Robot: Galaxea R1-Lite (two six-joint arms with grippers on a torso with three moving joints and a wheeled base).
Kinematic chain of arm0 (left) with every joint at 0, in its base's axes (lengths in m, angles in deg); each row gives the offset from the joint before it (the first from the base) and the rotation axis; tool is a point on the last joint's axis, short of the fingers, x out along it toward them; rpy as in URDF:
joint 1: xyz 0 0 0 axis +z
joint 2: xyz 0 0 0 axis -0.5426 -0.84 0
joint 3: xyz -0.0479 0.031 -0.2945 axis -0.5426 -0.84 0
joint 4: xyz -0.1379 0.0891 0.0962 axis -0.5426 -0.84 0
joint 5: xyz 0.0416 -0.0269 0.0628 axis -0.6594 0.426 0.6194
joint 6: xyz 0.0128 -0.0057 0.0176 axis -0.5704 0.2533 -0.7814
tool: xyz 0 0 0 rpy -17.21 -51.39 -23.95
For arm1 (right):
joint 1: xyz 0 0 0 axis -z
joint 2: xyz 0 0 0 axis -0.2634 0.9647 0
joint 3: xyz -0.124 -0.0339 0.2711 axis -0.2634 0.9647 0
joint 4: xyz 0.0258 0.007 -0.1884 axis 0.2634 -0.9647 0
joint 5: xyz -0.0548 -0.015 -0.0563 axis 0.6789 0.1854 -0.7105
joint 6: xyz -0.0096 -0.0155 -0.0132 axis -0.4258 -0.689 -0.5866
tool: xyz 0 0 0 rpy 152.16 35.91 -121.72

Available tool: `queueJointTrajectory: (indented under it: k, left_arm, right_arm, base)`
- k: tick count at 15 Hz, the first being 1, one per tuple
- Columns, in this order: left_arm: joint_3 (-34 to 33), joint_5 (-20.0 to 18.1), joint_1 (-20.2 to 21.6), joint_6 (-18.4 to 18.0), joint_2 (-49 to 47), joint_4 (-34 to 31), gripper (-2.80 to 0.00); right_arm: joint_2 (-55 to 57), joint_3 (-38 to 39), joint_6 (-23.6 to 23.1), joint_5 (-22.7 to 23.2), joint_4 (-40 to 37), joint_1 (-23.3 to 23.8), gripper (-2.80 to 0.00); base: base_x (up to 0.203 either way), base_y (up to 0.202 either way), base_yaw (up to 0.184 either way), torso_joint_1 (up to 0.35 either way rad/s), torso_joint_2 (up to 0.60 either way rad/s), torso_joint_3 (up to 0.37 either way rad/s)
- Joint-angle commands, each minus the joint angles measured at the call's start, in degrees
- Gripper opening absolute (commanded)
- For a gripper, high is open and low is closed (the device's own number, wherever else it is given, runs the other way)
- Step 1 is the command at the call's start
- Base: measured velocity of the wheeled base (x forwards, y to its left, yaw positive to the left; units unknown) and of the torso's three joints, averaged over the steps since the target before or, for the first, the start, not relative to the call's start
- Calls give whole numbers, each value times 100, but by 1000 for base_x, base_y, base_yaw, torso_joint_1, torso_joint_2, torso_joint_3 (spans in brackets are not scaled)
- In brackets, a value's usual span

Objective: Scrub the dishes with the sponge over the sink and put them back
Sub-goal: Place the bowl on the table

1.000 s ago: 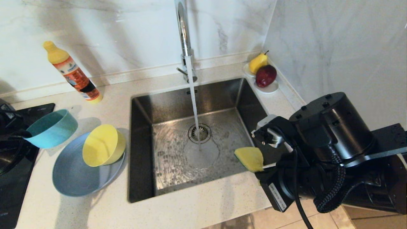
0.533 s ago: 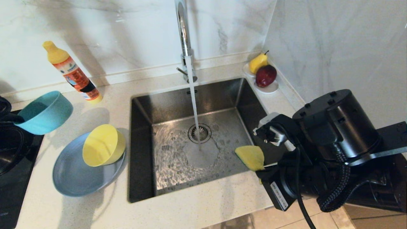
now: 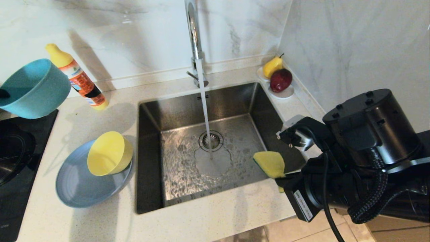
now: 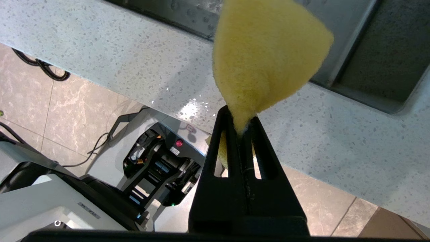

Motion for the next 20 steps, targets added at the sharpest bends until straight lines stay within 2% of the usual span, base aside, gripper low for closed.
queueJointTrajectory:
  k: [1, 2, 4, 8, 13, 17, 20]
  left_arm:
    - [-104, 426, 69, -146, 15, -14, -280]
    - [-266, 690, 229, -278, -67, 16, -280]
    - [-694, 961, 536, -600, -226, 179, -280]
    - [-1394, 1299, 1029, -630, -891, 1213, -280]
    - [-1904, 1338, 1511, -606, -1821, 2327, -280]
    - [-1892, 1328, 1961, -535, -2388, 2766, -280]
    - [-1909, 1285, 2118, -531, -2638, 2843, -280]
  right_arm:
    - [-81, 49, 1, -8, -4, 11, -280]
    - [-99, 40, 1, -8, -4, 11, -280]
    - [-94, 40, -16, -17, -4, 11, -280]
    - [-81, 40, -25, -16, -4, 11, -280]
    - [-29, 40, -34, -8, 5, 13, -280]
    - [5, 31, -51, -16, 14, 11, -280]
    - [15, 23, -51, -8, 14, 11, -280]
  base:
    - [0, 0, 0, 0, 0, 0]
    - [0, 0, 0, 0, 0, 0]
    - [0, 0, 0, 0, 0, 0]
    - [0, 0, 0, 0, 0, 0]
    - [0, 0, 0, 0, 0, 0]
    - [0, 0, 0, 0, 0, 0]
    - [0, 0, 0, 0, 0, 0]
